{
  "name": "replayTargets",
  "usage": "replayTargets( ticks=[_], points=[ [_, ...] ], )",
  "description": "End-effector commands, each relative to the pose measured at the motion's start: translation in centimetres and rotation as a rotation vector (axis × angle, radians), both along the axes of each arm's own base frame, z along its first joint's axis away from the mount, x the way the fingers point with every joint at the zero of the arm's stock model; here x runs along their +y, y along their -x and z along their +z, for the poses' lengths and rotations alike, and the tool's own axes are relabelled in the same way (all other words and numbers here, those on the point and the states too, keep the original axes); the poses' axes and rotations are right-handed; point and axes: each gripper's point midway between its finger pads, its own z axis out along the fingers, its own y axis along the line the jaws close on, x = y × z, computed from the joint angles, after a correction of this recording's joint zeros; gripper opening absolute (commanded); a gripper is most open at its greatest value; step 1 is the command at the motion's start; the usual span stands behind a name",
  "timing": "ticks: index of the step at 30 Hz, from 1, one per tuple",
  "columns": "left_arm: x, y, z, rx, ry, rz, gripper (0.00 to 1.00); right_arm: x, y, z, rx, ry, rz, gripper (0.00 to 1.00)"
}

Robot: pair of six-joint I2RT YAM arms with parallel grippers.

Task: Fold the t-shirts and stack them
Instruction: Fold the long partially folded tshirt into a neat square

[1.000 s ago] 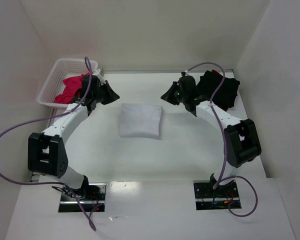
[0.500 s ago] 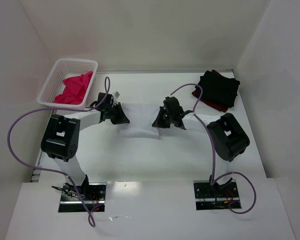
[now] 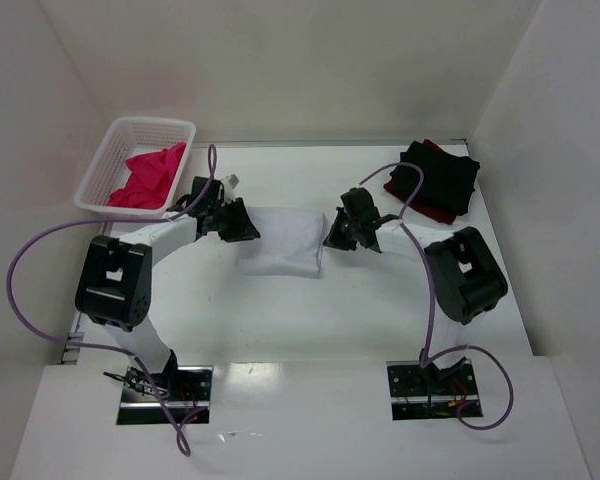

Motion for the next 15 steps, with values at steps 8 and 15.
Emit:
replayTargets(
  ticks=[8,15],
  points=[
    [2.7,1.6,6.2,-0.165,-0.085,0.090,0.88,0.8,-0.4,8.6,-0.197,-0.076,0.073,0.62],
    [3.9,1.2,3.0,-0.120,-0.121,0.189,1.00,0.8,0.3,3.7,-0.106,-0.047,0.098,0.98]
  ],
)
